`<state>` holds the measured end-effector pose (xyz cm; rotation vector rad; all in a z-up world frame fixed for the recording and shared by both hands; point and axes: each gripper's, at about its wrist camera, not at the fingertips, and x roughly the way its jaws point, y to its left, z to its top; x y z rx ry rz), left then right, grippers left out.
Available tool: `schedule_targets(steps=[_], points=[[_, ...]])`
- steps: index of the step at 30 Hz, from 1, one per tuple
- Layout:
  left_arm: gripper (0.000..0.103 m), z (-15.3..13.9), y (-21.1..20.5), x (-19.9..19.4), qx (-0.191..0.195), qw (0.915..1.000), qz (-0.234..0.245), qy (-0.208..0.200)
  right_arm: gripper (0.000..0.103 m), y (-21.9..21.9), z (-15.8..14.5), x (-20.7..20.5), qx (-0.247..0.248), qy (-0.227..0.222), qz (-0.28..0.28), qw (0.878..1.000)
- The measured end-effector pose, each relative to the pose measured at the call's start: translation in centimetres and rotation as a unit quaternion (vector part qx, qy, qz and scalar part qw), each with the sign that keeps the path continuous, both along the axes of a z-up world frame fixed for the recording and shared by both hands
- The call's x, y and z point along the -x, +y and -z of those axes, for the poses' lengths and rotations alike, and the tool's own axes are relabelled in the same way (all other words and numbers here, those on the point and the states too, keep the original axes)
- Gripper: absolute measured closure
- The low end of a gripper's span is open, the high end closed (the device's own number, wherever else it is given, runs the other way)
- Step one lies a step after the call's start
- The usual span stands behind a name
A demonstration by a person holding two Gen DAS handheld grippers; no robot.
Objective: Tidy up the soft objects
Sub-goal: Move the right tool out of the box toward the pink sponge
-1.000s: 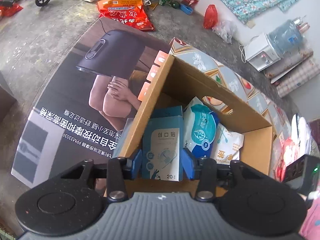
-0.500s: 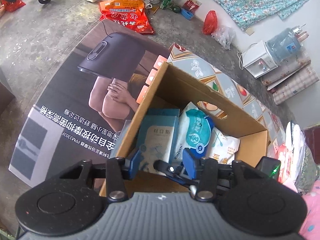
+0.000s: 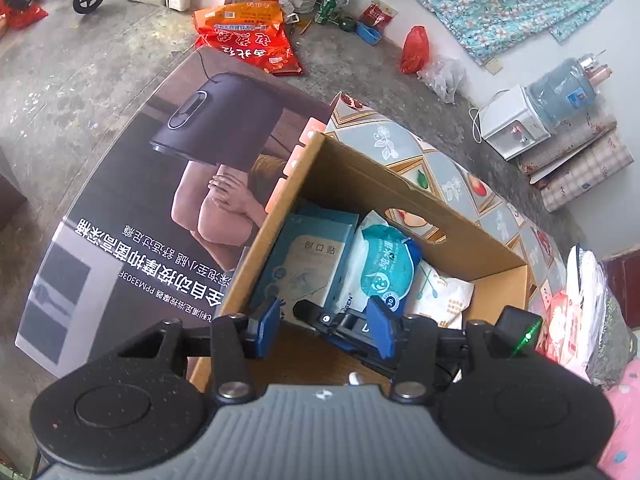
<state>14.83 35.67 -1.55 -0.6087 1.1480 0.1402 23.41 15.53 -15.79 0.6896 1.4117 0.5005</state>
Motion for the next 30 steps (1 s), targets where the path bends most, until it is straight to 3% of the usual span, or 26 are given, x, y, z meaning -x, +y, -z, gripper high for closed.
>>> schedule_targets(steps=[5, 7, 14, 19, 25, 30], points=[[0.053, -0.2, -0.4, -0.1, -0.001, 1.0, 0.001, -0.003, 0.07, -1.3, -1.1, 0.0, -0.019, 0.005, -0.005, 1.0], [0.053, -0.4, -0.5, -0.1, -0.001, 1.0, 0.0, -0.006, 0.059, -2.4, -1.6, 0.4, -0.031, 0.004, -0.002, 1.0], [0.053, -2.3, -1.2, -0.3, -0.007, 0.9997, -0.002, -0.023, 0.057, -7.1, -5.6, 0.5, -0.107, -0.017, 0.004, 0.994], [0.046, -3.9, -2.6, -0.2, -0.014, 0.9995, 0.003, -0.029, 0.057, -13.0, -9.2, 0.5, -0.157, -0.054, 0.008, 0.986], [0.041, -2.9, -6.9, 0.2, 0.014, 0.9988, 0.048, 0.005, 0.057, -23.7, -11.9, 1.8, -0.113, -0.09, 0.091, 0.985], [0.039, 0.1, -13.3, 2.0, 0.053, 0.9894, 0.125, 0.051, 0.056, -32.0, -11.2, 4.0, -0.06, -0.086, 0.162, 0.981]])
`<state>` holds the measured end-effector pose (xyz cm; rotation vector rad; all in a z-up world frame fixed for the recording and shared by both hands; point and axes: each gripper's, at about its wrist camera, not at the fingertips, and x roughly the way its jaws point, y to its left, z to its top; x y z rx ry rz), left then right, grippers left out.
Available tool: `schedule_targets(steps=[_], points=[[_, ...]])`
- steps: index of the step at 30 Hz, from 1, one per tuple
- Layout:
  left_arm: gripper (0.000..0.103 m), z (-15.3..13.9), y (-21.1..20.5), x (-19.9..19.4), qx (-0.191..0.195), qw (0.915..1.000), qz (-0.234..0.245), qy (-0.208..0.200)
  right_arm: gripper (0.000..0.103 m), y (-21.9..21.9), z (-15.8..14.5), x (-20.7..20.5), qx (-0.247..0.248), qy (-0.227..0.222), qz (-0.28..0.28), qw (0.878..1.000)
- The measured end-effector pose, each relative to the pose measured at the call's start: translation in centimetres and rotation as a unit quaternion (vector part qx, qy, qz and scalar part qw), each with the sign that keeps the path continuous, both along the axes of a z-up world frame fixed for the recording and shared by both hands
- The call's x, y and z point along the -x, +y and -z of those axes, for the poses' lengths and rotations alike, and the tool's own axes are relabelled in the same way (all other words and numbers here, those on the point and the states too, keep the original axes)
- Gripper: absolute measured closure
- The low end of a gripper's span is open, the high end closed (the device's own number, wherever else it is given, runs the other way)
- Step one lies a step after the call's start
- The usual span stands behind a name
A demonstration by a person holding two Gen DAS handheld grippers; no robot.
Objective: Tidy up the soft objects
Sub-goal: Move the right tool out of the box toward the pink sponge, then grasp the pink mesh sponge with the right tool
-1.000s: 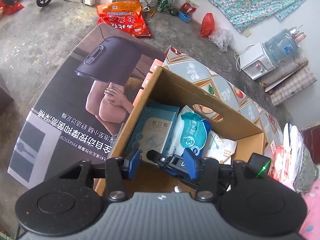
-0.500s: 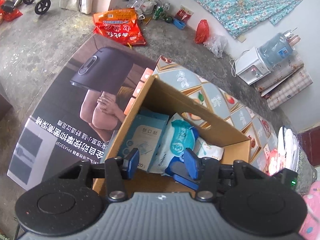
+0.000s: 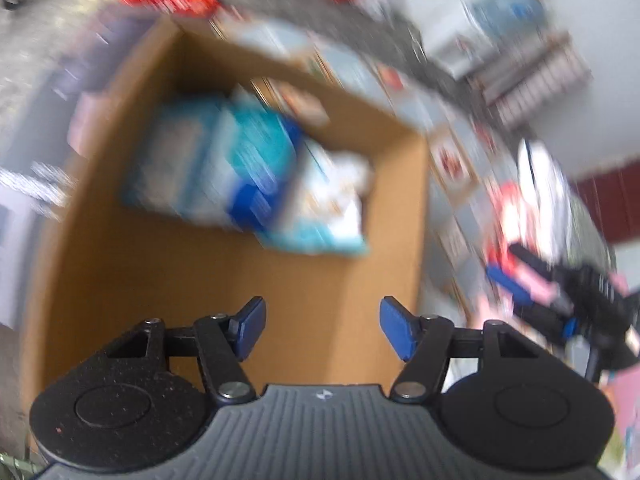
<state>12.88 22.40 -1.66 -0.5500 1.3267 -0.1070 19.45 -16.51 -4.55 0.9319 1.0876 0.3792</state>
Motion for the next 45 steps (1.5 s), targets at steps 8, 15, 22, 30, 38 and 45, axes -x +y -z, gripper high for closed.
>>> schedule_targets(steps=[8, 15, 22, 30, 38, 45], points=[[0.044, 4.0, -9.2, 2.3, -0.035, 0.9944, 0.09, 0.042, 0.056, -3.5, 2.5, 3.2, -0.001, 0.028, 0.008, 1.0], [0.079, 5.6, -11.4, 3.4, -0.041, 0.9929, 0.086, 0.071, 0.056, -5.0, 2.7, 3.2, -0.01, 0.035, -0.006, 0.999], [0.081, 4.6, -13.9, 3.2, -0.085, 0.9884, 0.118, 0.042, 0.056, -5.8, 2.7, 3.1, 0.033, 0.038, -0.047, 0.998], [0.079, 4.5, -14.2, 3.5, -0.074, 0.9897, 0.117, 0.035, 0.024, -1.7, -0.1, 2.5, 0.201, -0.053, -0.225, 0.952], [0.08, 5.4, -13.6, 4.0, -0.049, 0.9901, 0.121, 0.051, 0.009, 5.6, 4.1, 2.3, 0.277, -0.071, -0.441, 0.85], [0.08, 5.5, -13.4, 4.2, -0.039, 0.9903, 0.125, 0.046, 0.065, 4.9, 5.8, 1.6, 0.306, -0.048, -0.357, 0.881]])
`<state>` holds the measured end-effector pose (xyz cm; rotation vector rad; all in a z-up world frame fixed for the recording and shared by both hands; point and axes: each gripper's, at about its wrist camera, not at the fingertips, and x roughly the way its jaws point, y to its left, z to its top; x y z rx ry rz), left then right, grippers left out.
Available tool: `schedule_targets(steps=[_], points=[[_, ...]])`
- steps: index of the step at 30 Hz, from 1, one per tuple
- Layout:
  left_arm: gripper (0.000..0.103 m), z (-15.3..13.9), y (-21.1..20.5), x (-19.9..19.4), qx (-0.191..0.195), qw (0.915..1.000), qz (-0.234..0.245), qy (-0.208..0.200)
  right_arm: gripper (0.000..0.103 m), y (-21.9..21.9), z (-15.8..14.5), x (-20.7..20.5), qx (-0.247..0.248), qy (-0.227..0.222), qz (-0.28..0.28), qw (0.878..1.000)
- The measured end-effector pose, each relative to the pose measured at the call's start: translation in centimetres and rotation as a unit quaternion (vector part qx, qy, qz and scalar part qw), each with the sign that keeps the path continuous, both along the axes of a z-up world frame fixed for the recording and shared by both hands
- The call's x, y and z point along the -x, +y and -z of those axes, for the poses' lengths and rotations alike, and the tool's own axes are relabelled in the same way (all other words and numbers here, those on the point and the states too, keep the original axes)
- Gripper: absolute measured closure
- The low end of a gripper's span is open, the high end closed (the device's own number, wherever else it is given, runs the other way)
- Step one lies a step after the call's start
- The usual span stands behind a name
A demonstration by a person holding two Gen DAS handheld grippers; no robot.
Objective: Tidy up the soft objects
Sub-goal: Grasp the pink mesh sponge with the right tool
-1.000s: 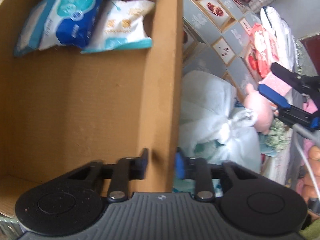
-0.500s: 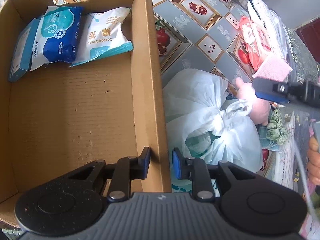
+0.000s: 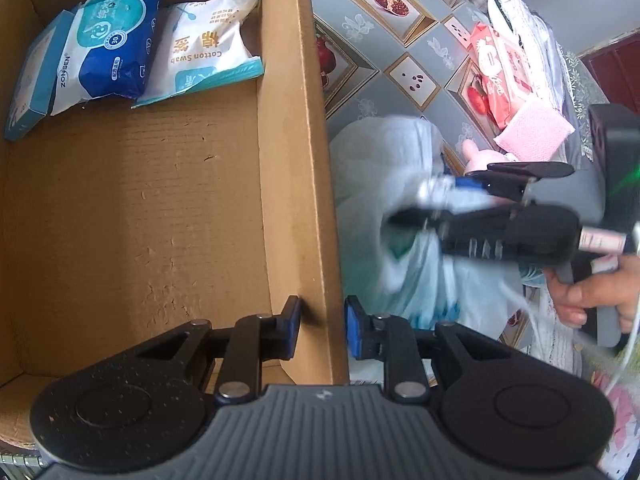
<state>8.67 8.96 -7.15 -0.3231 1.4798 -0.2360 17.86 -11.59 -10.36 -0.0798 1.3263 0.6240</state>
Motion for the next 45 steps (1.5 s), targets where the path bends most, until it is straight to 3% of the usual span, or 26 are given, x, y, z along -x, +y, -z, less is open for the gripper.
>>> schedule_targets(steps=[3, 8, 14, 17, 19, 23, 25, 29, 34, 36, 40, 45], points=[[0.079, 0.1, 0.1, 0.0, 0.005, 1.0, 0.001, -0.001, 0.07, -1.6, -0.5, -1.4, -0.024, -0.01, 0.091, 0.996], [0.079, 0.1, 0.0, 0.1, 0.005, 0.9999, 0.01, -0.003, 0.07, -3.1, 0.0, -2.9, -0.063, -0.004, 0.21, 0.976], [0.078, -0.6, -1.4, 0.5, -0.026, 0.9971, 0.067, -0.027, 0.065, -2.3, 0.2, -2.0, -0.049, -0.004, 0.209, 0.977], [0.078, -0.6, -1.3, 0.4, -0.021, 0.9975, 0.064, -0.024, 0.053, -2.5, -0.4, -1.7, -0.048, -0.005, 0.207, 0.977], [0.077, -0.5, -1.0, 0.2, -0.014, 0.9981, 0.057, -0.019, 0.039, -2.8, -1.0, -1.4, -0.054, -0.013, 0.202, 0.978], [0.06, -1.0, -0.6, 0.2, 0.008, 0.9994, 0.03, -0.012, 0.029, -4.1, -2.7, -0.7, -0.097, -0.032, 0.202, 0.974], [0.051, -1.7, -0.8, 0.3, -0.006, 0.9993, 0.031, -0.021, 0.027, -5.2, -3.6, -0.3, -0.125, -0.035, 0.212, 0.969], [0.046, -3.6, -1.5, 0.3, -0.042, 0.9977, 0.041, -0.034, 0.026, -8.2, -5.3, 0.6, -0.185, -0.037, 0.24, 0.952], [0.037, -6.8, -2.9, -1.0, -0.058, 0.9957, 0.031, -0.066, 0.026, -13.4, -7.3, 1.9, -0.233, -0.047, 0.289, 0.927], [0.033, -8.1, -4.0, -2.0, -0.06, 0.9937, 0.028, -0.09, 0.026, -16.0, -8.0, 2.4, -0.237, -0.056, 0.312, 0.918], [0.017, -9.4, -8.0, -4.9, -0.048, 0.9875, 0.042, -0.144, 0.026, -21.7, -8.7, 3.1, -0.217, -0.084, 0.366, 0.901], [0.015, -7.8, -15.1, -9.8, -0.032, 0.9817, 0.085, -0.167, 0.031, -28.0, -7.6, 1.9, -0.162, -0.102, 0.412, 0.891]])
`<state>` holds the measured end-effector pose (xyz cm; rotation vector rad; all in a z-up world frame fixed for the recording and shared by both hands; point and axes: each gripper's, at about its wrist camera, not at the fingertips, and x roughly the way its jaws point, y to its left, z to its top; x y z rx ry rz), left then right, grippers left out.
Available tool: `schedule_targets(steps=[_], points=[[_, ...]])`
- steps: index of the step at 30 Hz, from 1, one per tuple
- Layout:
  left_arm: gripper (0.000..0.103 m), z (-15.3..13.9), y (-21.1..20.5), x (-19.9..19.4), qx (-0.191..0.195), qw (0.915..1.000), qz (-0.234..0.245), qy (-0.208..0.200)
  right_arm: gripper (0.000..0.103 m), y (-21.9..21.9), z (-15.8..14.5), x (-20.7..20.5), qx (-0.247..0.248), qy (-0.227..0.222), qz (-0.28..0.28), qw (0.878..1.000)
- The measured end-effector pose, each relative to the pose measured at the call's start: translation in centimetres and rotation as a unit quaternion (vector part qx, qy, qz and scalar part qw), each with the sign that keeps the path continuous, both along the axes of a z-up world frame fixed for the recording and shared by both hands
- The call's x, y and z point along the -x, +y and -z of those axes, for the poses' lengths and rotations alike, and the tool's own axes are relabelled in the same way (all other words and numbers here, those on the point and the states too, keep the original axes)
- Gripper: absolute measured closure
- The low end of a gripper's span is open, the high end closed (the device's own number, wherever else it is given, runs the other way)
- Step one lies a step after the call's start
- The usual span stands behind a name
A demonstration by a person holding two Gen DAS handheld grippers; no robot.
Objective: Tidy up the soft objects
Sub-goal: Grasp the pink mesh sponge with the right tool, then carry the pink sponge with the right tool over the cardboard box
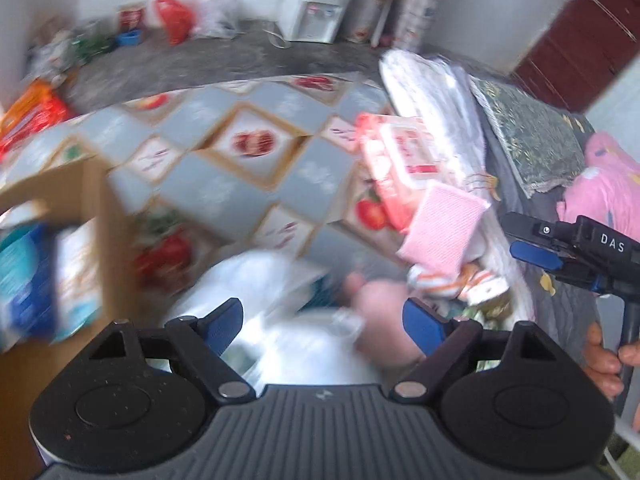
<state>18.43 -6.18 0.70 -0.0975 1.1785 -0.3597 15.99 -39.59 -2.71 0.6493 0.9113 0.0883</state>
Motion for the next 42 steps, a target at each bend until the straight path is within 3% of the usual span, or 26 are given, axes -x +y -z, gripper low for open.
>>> schedule_targets(steps=[4, 9, 11, 13, 19, 23, 28, 39, 42], points=[[0.015, 2.4, -5.6, -2.5, 0.004, 0.9993, 0.035, -0.014, 0.035, -3.2, 2.1, -3.0, 0.017, 0.018, -0.001, 1.0], [0.015, 5.8, -10.2, -5.0, 0.004, 0.9982, 0.06, 0.006, 0.045, -4.7, 5.0, -6.2, 0.005, 0.032, -0.03, 0.999], [0.015, 6.5, -11.4, -5.7, 0.005, 0.9977, 0.067, 0.01, 0.053, -4.7, 6.1, -7.4, -0.007, 0.04, -0.047, 0.998], [0.015, 6.8, -12.2, -6.2, 0.009, 0.9973, 0.072, 0.01, 0.08, -4.6, 7.1, -8.2, -0.013, 0.05, -0.064, 0.997], [0.015, 7.8, -14.4, -7.2, 0.024, 0.9951, 0.095, 0.018, 0.08, -5.8, 7.7, -8.2, -0.042, 0.042, -0.092, 0.994], [0.013, 8.5, -16.0, -7.6, 0.029, 0.9923, 0.118, 0.026, 0.081, -8.1, 9.0, -8.2, -0.125, 0.045, -0.094, 0.987], [0.008, 8.5, -17.6, -7.9, 0.037, 0.9897, 0.137, 0.019, 0.081, -10.5, 10.2, -8.2, -0.193, 0.058, -0.095, 0.975], [0.006, 10.5, -20.3, -8.0, 0.034, 0.9864, 0.157, 0.034, 0.081, -12.0, 11.9, -7.1, -0.241, 0.065, -0.074, 0.966], [0.014, 10.7, -20.5, -7.7, 0.024, 0.9873, 0.154, 0.031, 0.081, -12.0, 11.9, -6.7, -0.248, 0.06, -0.065, 0.965]])
